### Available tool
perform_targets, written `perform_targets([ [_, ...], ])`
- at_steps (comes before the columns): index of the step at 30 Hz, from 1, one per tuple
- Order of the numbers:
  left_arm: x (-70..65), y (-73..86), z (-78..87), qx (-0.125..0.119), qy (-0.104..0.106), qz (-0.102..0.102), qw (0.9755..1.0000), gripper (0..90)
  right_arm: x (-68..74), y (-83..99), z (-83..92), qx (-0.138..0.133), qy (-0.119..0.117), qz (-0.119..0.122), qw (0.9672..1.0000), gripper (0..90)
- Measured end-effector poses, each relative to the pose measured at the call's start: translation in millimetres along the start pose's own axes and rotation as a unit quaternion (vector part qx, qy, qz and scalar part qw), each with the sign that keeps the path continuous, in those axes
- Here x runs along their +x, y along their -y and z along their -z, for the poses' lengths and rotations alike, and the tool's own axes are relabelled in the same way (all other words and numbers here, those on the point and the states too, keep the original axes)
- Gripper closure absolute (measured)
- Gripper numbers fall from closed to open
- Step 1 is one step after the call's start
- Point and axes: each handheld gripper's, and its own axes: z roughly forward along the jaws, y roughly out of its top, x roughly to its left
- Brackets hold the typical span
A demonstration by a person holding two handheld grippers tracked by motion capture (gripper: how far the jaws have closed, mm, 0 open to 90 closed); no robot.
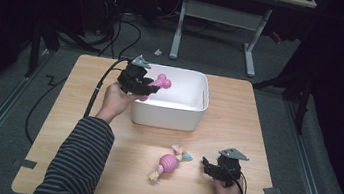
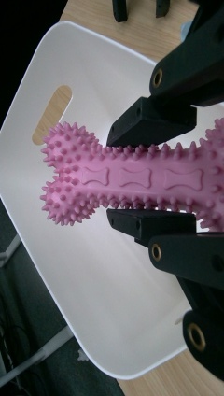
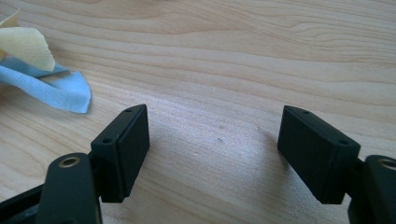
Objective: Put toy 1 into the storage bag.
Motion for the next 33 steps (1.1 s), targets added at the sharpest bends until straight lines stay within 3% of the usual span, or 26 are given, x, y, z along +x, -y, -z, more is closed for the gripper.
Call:
perform_targets([
  [6, 0.3, 0.9, -10.8, 0.009, -0.008, -0.005, 0.9999, 59.0, 0.1, 0.0, 0.0, 0.000, 0.000, 0.000, 1.0000, 25.4],
  [11, -1.5, 2.4, -19.3, 0.030, -0.007, -0.019, 0.9993, 58.9, 0.1, 0.0, 0.0, 0.000, 0.000, 0.000, 1.0000, 25.4],
  [20, -3.2, 4.0, -25.5, 0.048, -0.002, -0.027, 0.9985, 58.2, 0.2, -0.1, 0.0, 0.000, 0.000, 0.000, 1.0000, 25.4],
  [33, -2.2, 7.6, -33.4, 0.068, 0.010, -0.023, 0.9974, 57.1, 0.1, 0.0, 0.0, 0.000, -0.001, 0.002, 1.0000, 25.4],
])
